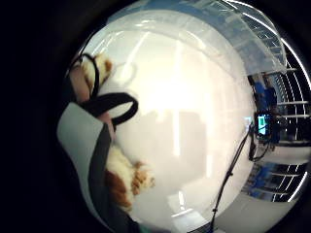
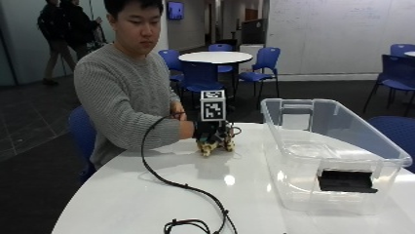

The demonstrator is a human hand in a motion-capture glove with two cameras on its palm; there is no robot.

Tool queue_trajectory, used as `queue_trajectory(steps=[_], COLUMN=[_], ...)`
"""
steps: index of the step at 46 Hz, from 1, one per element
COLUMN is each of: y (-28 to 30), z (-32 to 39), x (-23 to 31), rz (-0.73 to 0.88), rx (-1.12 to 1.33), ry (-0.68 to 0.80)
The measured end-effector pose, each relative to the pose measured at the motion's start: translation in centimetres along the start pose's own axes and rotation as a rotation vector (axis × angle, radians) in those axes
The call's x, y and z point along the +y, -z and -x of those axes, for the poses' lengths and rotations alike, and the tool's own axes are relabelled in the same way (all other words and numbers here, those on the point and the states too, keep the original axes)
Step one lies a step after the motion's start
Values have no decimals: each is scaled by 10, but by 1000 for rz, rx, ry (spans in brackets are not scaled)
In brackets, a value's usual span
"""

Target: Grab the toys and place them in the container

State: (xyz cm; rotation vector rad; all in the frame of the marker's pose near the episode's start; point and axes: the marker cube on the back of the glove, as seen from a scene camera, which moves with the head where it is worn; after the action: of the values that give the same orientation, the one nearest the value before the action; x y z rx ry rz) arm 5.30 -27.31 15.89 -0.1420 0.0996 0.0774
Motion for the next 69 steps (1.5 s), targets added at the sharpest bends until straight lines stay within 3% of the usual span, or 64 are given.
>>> queue_trajectory(steps=[10, 16, 23, 29, 33, 41, 51, 59, 69], y=[185, 242, 239, 227, 217, 199, 179, 156, 152], z=[-22, -42, -39, -67, -102, -128, -136, -138, -132], x=[-6, -7, -35, -100, -154, -238, -258, -244, -225], rz=[-239, -291, -257, -215, -180, -139, -38, 225, 215], rx=[6, 103, -37, 25, 171, -7, 69, 9, -83], ry=[-25, 25, -75, -83, -160, -398, -350, -326, -327])
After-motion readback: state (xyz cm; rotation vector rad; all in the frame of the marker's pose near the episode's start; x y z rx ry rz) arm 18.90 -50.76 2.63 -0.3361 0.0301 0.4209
